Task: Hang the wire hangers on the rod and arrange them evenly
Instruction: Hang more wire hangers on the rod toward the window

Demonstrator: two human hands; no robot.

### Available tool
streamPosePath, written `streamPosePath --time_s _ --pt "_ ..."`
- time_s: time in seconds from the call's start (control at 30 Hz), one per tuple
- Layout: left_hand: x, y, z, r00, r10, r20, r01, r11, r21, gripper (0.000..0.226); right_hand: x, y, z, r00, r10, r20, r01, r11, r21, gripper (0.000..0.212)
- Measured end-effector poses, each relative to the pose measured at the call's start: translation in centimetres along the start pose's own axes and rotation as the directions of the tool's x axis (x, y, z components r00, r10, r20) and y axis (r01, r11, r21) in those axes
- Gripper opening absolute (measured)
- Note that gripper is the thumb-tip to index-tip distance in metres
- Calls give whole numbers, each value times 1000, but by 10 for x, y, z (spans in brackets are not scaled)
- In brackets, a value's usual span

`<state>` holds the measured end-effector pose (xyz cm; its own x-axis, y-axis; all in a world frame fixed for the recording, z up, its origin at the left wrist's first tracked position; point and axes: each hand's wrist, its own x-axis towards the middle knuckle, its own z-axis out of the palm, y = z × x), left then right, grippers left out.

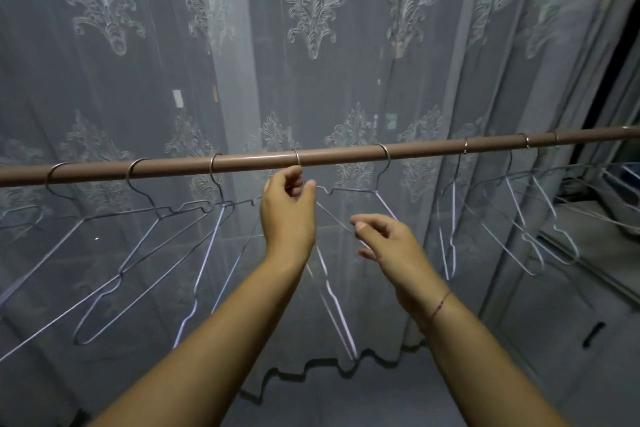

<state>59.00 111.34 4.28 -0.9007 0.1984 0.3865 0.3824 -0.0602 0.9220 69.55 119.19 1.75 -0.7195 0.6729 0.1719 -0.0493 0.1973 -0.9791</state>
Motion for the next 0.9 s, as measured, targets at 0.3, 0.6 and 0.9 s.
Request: streamPosePath --time_s 0.3,0.6,0.9 --pt "-30 31 117 920 -67 385 96 994 -57 21 39 22 -114 909 -84 -408 -43 956 -292 31" --pt "-48 0 209 854 -385 350 388 919 64 22 70 76 -141 973 232 5 -232 972 31 23" --pt "-31 7 232 848 -444 291 491 864 -113 24 91 71 -165 992 26 122 -43 989 139 11"
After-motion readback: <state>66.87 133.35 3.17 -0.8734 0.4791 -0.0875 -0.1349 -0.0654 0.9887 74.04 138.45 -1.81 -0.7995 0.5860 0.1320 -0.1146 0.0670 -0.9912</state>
